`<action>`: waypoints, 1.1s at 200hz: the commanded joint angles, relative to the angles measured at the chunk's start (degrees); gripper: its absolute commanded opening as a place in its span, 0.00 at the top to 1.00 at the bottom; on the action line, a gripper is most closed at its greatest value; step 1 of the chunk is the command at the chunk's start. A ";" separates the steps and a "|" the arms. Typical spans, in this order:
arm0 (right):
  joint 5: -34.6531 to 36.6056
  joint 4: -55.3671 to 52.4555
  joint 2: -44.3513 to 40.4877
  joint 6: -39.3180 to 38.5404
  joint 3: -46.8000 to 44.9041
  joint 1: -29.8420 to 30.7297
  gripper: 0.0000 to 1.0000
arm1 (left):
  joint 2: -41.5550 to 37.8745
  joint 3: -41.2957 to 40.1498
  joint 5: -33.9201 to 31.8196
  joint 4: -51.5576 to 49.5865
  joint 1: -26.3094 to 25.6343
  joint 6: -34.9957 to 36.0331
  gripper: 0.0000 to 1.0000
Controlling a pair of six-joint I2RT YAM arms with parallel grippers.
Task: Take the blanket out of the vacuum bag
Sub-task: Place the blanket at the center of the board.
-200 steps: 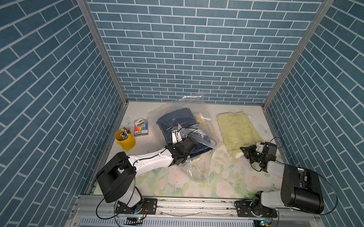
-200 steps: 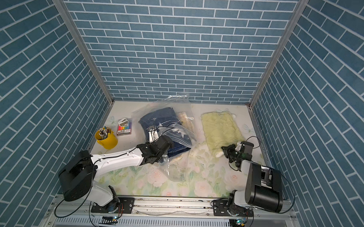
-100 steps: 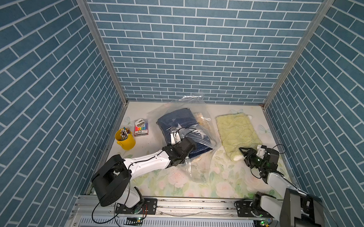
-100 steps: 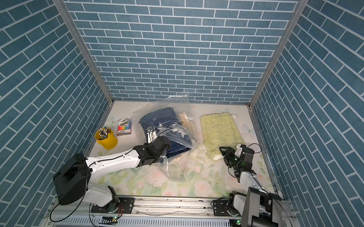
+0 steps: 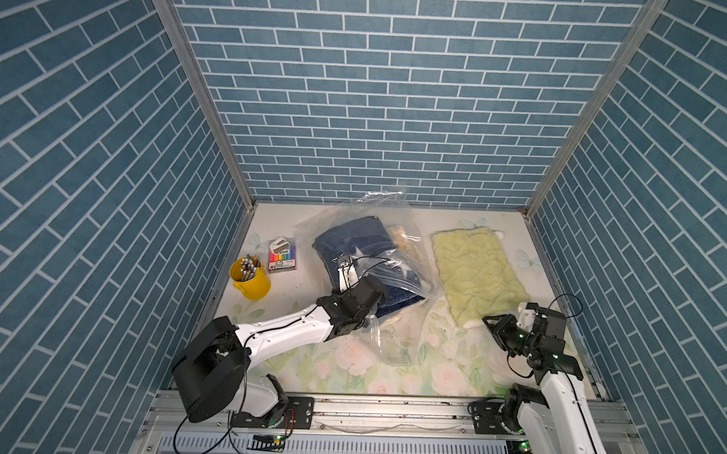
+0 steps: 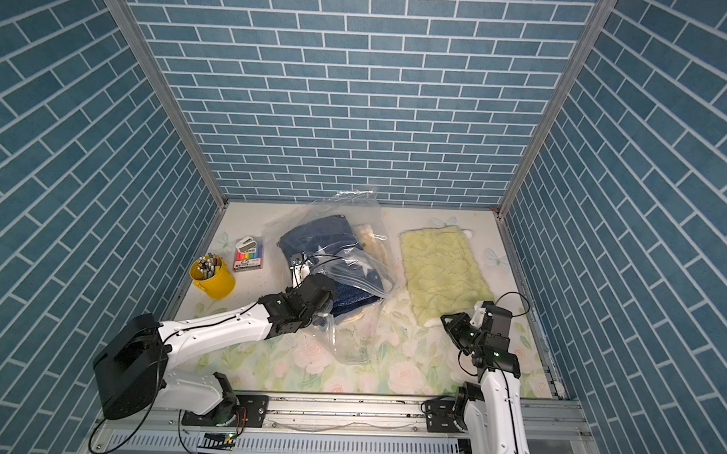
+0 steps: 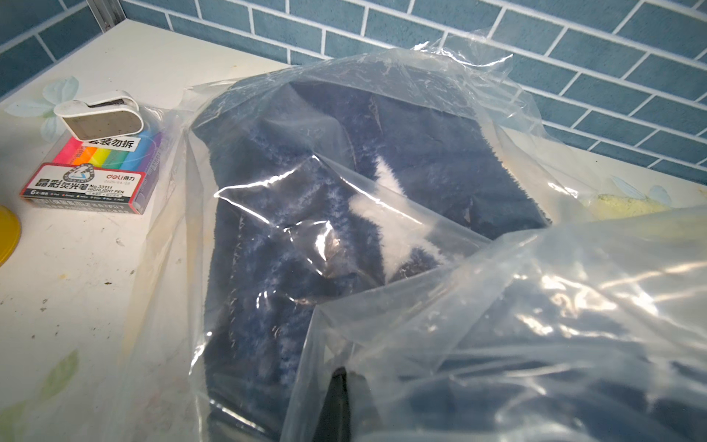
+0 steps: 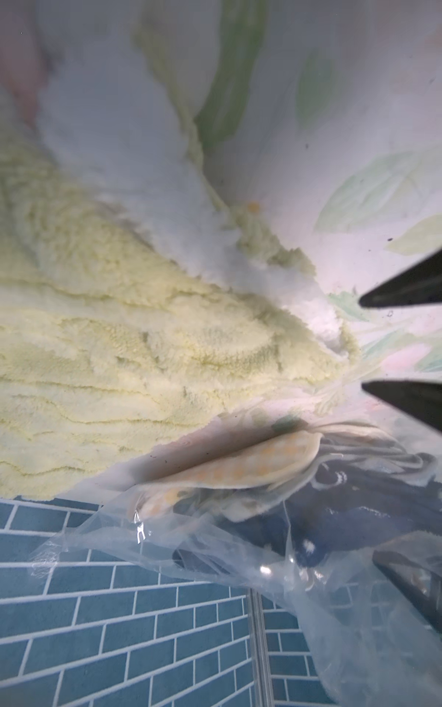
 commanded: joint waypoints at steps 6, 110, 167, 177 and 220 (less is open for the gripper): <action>4.23 2.13 5.74 -4.95 8.24 0.58 1.00 | -1.71 -1.91 1.91 -0.67 0.38 0.80 1.00; 9.02 28.01 35.45 -3.91 -2.37 1.74 1.00 | -2.86 -1.93 3.19 -2.00 0.38 0.76 1.00; 4.87 25.92 39.15 -6.59 2.16 1.74 1.00 | 0.03 1.27 5.13 -1.68 0.38 2.78 1.00; 5.06 23.58 36.85 -7.42 4.23 1.91 1.00 | -0.50 0.46 6.16 -0.38 0.38 3.07 1.00; 15.19 18.99 31.46 -13.13 13.91 2.60 1.00 | -0.32 -0.99 8.50 2.23 0.34 5.68 1.00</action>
